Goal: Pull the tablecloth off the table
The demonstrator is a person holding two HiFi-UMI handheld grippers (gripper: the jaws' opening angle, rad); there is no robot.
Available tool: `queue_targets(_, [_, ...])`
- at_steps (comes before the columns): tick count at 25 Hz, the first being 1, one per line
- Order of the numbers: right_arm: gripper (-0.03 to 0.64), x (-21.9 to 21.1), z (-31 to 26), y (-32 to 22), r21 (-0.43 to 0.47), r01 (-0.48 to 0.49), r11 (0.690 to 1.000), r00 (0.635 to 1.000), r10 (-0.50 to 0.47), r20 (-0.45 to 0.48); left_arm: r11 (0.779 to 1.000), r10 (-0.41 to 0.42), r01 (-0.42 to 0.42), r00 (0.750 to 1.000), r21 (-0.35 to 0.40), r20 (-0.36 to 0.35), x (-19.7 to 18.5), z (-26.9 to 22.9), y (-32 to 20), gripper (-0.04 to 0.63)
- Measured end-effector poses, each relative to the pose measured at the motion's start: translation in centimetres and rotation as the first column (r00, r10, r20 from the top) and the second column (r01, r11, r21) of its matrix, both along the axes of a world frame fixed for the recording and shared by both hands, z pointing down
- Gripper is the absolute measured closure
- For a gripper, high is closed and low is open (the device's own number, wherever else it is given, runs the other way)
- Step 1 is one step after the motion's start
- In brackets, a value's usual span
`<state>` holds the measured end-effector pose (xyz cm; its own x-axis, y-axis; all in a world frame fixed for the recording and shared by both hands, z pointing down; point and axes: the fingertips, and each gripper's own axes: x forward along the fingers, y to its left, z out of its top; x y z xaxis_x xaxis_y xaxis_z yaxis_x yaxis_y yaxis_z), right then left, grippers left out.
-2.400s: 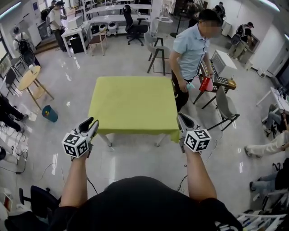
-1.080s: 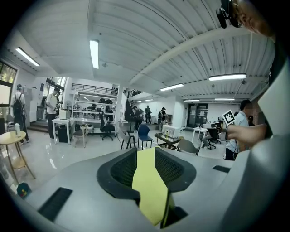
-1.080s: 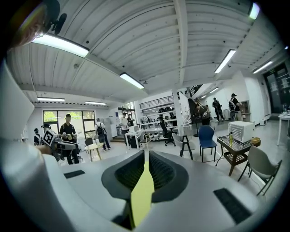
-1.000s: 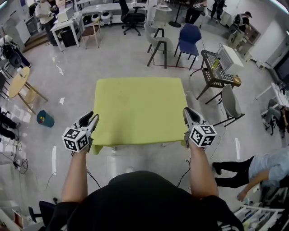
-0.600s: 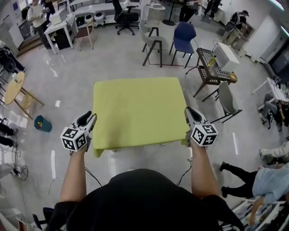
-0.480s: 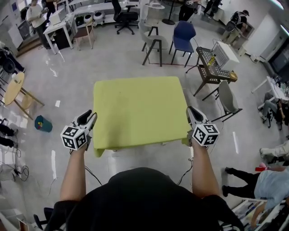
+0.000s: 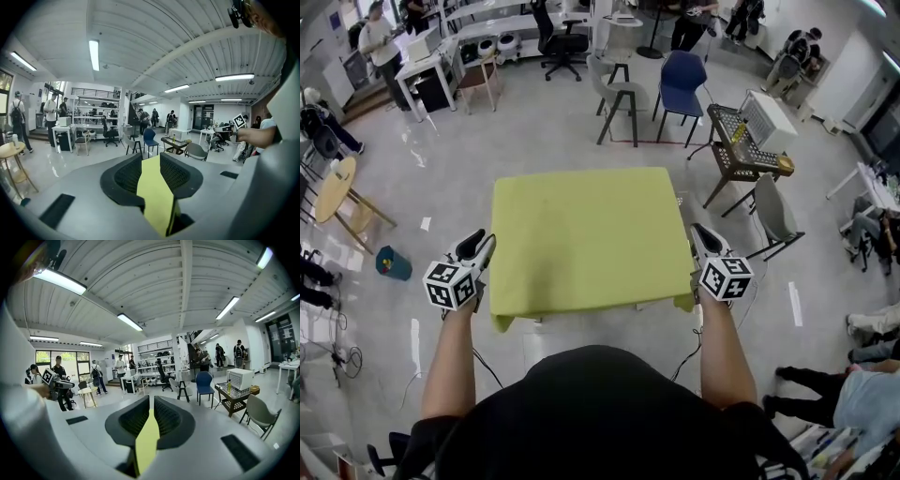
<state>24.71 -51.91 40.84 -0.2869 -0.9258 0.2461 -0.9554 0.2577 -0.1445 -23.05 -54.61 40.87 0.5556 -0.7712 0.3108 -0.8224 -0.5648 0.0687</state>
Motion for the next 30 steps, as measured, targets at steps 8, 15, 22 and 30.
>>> queue_targets(8, [0.566, 5.2, 0.4, 0.2, -0.021, 0.01, 1.0, 1.0, -0.011, -0.014, 0.998, -0.063, 0.063, 0.998, -0.018, 0.003, 1.8, 0.0, 1.3, 0.459])
queue_targets(15, [0.566, 8.1, 3.5, -0.5, -0.086, 0.033, 0.996, 0.999, -0.036, -0.034, 0.994, -0.092, 0.092, 0.996, -0.062, 0.014, 3.1, 2.1, 1.4, 0.457])
queue_targets(22, [0.565, 10.6, 8.4, -1.6, -0.166, 0.039, 0.985, 0.997, -0.048, -0.053, 0.986, -0.118, 0.122, 0.992, -0.112, 0.049, 2.9, 6.0, 0.5, 0.426])
queue_targets(30, [0.56, 12.6, 18.2, -1.6, -0.299, 0.047, 0.953, 0.994, -0.074, -0.079, 0.958, -0.163, 0.18, 0.982, -0.223, 0.094, 0.3, 14.1, -0.1, 0.382])
